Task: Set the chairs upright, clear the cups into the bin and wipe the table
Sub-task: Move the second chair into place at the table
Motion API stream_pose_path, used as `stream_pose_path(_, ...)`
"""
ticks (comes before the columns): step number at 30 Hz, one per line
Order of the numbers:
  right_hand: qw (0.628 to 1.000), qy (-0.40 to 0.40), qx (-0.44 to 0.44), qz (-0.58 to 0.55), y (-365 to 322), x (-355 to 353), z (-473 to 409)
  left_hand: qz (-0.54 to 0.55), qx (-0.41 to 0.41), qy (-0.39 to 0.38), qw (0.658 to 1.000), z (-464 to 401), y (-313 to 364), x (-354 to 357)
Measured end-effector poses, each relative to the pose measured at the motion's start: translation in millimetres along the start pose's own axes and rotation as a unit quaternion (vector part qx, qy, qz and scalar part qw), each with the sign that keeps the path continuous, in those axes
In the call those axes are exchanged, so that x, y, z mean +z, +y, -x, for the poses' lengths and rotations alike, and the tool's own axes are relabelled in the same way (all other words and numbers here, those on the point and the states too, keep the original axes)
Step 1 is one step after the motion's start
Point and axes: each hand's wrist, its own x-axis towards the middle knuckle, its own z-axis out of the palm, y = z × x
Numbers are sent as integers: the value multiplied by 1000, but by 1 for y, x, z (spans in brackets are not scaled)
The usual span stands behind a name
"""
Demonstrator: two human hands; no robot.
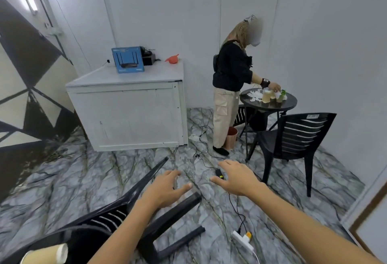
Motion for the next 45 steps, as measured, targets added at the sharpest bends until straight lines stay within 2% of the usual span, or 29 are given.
stream_pose_path(10, 999, -19, -48, -6, 47, -3, -181, 18, -68, 11, 997, -163, -26, -27)
stream_pose_path(22, 993, -25, -119, -3, 40, -8, -415, 41, -117, 49, 991, -345, -99, -81)
stream_pose_path(31, 985, -24, -171, -24, 36, -13, -562, 34, -144, 71, 986, -445, -150, -130)
stream_pose_path(45, 950, -77, -301, -34, 30, -4, -821, 64, -265, 117, 955, -616, -215, -177)
